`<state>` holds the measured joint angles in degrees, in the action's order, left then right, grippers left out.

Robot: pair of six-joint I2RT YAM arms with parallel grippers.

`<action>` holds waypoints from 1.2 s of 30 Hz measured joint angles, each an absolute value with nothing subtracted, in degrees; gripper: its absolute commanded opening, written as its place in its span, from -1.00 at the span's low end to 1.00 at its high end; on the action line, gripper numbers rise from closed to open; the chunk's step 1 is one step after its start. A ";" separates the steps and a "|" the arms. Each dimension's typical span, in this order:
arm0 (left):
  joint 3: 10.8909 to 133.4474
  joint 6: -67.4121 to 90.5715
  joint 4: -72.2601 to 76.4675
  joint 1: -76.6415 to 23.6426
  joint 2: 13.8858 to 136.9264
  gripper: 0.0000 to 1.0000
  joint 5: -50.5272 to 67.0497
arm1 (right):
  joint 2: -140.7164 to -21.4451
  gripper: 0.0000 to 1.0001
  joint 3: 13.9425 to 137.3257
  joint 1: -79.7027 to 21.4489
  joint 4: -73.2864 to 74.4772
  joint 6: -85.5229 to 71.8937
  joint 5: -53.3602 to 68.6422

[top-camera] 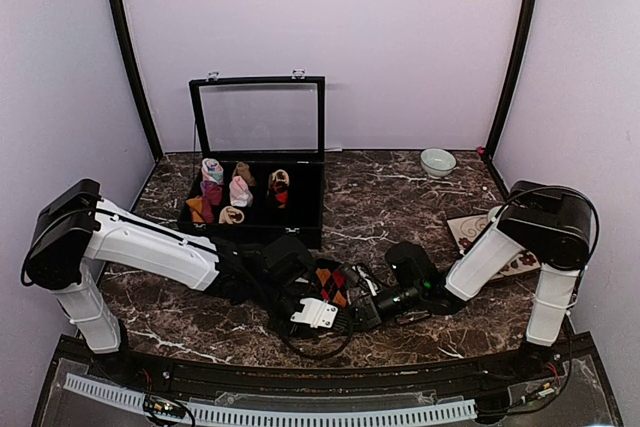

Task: Roll the socks
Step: Roll the sock at the center of the board.

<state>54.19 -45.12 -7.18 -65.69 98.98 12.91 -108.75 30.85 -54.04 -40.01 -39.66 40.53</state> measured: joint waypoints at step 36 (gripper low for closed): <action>55.55 -49.36 -3.62 -64.58 103.72 -0.87 13.87 | -102.06 -0.37 28.80 -54.33 -35.14 -38.61 36.53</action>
